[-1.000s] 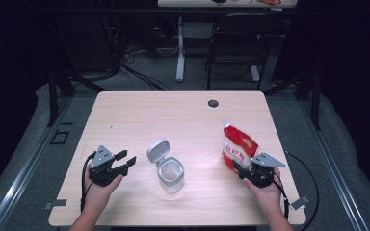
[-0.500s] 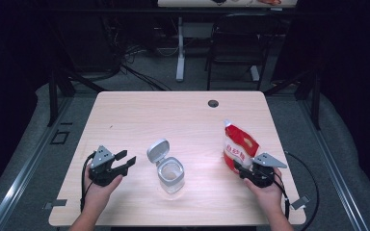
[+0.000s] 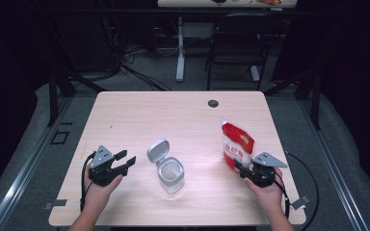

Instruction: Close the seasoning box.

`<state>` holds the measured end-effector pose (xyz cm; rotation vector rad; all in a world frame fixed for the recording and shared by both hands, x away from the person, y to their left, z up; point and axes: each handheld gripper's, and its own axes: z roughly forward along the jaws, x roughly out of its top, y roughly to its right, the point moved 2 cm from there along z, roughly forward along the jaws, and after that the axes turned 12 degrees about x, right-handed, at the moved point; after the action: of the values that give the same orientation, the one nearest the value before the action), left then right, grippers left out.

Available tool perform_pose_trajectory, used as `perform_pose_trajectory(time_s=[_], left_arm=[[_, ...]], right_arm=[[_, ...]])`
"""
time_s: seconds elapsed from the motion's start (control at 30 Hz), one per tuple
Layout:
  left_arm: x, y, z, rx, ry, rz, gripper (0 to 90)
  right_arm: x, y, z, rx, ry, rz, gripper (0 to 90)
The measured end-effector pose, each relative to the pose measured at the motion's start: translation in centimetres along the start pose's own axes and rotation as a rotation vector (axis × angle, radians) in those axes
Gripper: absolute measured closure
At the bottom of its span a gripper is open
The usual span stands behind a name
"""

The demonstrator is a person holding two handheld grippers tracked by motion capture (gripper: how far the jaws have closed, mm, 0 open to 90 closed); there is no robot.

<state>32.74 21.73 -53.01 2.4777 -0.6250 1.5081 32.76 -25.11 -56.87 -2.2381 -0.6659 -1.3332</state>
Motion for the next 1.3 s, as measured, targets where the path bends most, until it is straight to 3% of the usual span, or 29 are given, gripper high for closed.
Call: perform_pose_trajectory(time_s=[0.37, 0.7, 1.1, 1.3], left_arm=[[0.0, -0.1, -0.1, -0.001, 0.003, -0.003, 53.8], [0.0, -0.1, -0.1, -0.001, 0.001, -0.003, 53.8], [0.1, -0.2, -0.3, 0.003, 0.013, -0.012, 53.7], [0.2, 0.0, -0.5, 0.000, 0.013, -0.007, 53.5]], right_arm=[[0.4, -0.3, -0.3, -0.016, -0.008, -0.034, 56.7], [1.2, -1.8, -0.7, -0.054, -0.048, -0.163, 57.1], [2.1, -3.1, -1.6, -0.077, -0.028, -0.239, 57.3], [3.0, -4.6, -2.3, -0.095, -0.022, -0.330, 57.4]])
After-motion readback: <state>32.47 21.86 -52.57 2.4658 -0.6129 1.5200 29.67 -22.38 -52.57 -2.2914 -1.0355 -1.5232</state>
